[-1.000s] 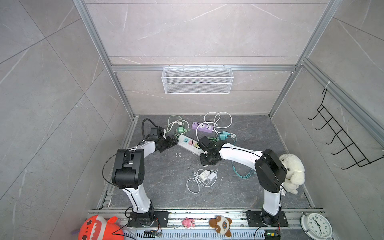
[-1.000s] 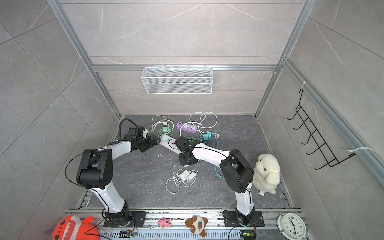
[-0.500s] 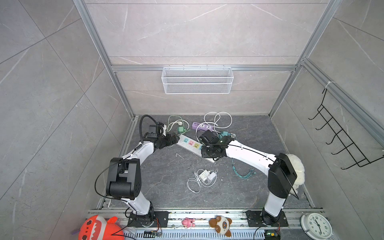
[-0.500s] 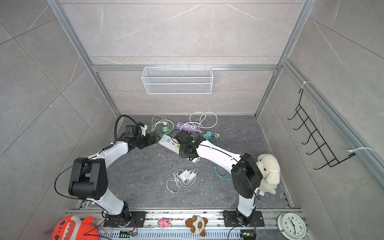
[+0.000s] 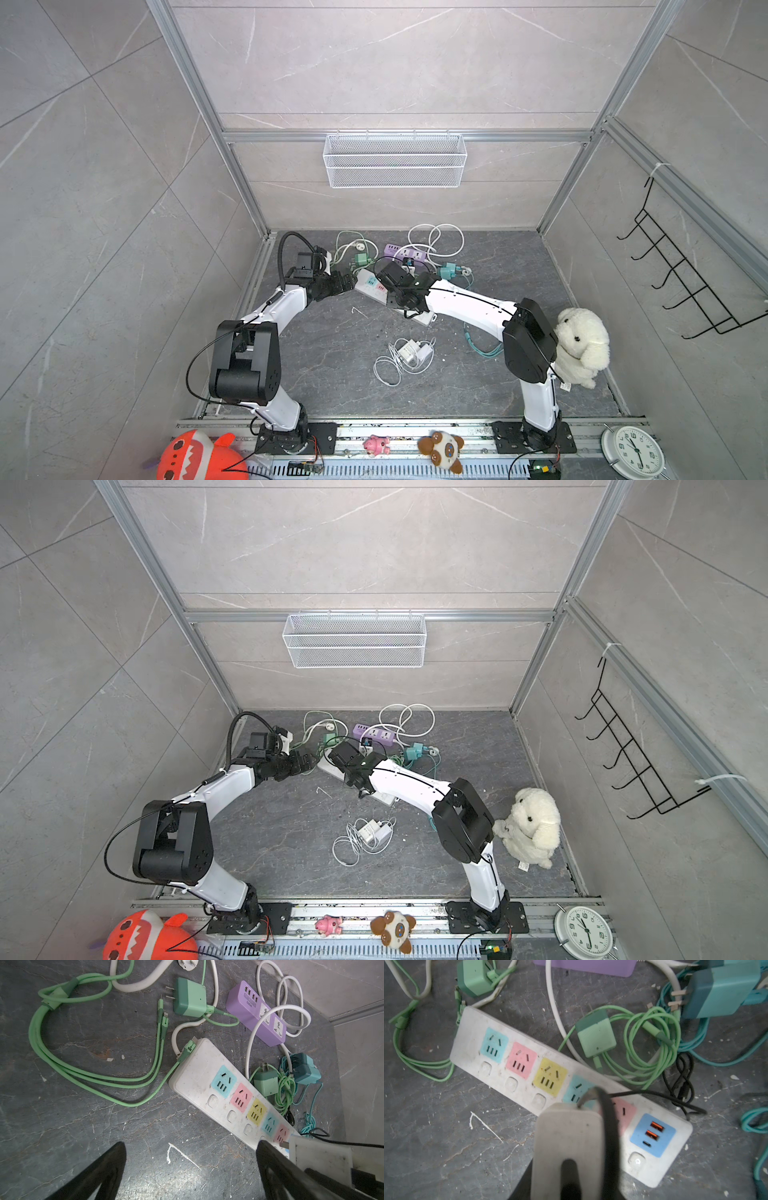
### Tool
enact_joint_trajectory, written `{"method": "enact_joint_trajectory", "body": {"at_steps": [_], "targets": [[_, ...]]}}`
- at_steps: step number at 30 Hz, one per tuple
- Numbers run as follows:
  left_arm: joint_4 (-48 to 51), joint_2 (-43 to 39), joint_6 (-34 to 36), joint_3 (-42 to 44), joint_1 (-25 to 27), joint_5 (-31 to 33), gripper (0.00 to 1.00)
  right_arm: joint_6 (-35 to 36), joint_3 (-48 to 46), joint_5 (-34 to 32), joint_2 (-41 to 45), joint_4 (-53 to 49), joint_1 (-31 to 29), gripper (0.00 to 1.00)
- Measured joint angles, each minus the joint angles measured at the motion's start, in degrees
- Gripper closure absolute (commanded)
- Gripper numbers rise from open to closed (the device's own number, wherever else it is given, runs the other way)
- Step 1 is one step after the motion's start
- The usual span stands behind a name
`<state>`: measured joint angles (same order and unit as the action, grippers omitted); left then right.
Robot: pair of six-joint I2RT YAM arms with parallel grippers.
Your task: Insert the plug
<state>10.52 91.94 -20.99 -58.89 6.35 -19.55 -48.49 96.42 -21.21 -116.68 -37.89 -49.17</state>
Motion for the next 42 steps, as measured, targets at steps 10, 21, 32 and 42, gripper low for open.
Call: {"method": "enact_joint_trajectory", "body": {"at_steps": [10, 21, 32, 42], "targets": [[0.6, -1.8, 0.0, 0.4, 0.0, 0.1, 0.0, -3.2, 1.0, -3.5, -2.1, -0.5, 0.0, 0.88], [0.7, -2.0, 0.0, 1.3, 0.0, 0.2, 0.0, -5.5, 3.1, -3.9, -5.3, -1.3, 0.0, 0.89], [0.8, -2.1, 0.0, 1.4, 0.0, 0.6, 0.0, -8.5, 4.0, -5.2, -6.0, -1.9, 0.0, 0.9], [0.5, -2.4, 0.0, 1.6, 0.0, 1.1, 0.0, -12.3, 4.9, -6.1, -6.8, -2.6, -0.1, 0.91]]}}
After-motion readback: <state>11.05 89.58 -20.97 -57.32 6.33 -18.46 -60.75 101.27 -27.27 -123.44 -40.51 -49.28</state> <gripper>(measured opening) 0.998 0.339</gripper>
